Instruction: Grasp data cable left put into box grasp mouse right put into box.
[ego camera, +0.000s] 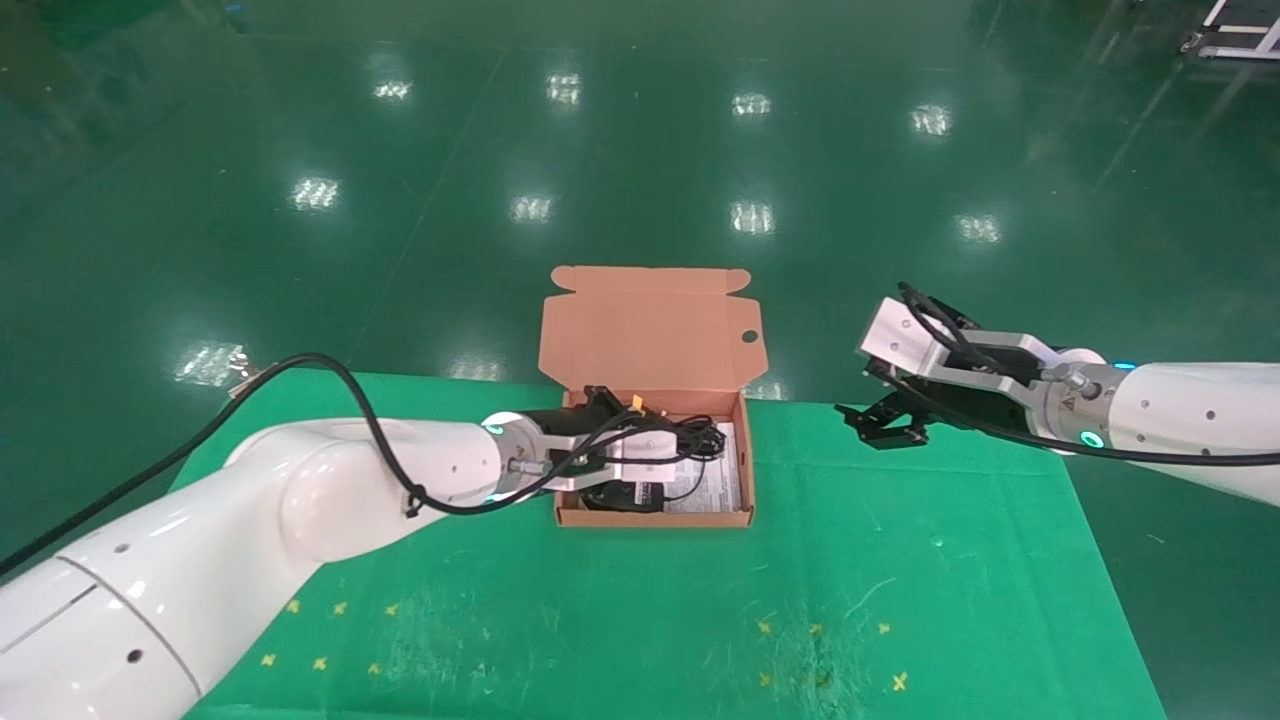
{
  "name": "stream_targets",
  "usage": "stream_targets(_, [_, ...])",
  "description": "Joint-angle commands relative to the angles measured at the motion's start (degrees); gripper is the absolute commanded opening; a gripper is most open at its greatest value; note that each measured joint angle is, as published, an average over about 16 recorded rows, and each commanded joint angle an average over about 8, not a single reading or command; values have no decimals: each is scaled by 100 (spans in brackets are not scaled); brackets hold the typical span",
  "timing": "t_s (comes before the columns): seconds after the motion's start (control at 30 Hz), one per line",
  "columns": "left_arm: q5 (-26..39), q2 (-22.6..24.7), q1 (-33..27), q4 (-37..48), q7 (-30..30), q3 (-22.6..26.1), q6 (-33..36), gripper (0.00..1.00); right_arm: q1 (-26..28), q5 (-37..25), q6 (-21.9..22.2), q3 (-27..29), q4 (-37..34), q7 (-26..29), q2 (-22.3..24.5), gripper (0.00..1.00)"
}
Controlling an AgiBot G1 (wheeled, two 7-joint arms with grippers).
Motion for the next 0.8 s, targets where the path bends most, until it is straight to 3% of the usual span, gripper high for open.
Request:
stream_targets(0.03, [-118, 7, -29, 12, -44, 204, -111, 48, 25, -161, -43, -43, 120, 209, 55, 100])
stream_targets(0.17, [-206, 15, -61, 40, -80, 325, -166, 98, 37, -257, -63, -70, 196, 295, 86, 100])
stream_targets(0.8, [-272, -234, -257, -219, -224, 150, -251, 100, 145, -227, 18, -1, 193, 170, 69, 100])
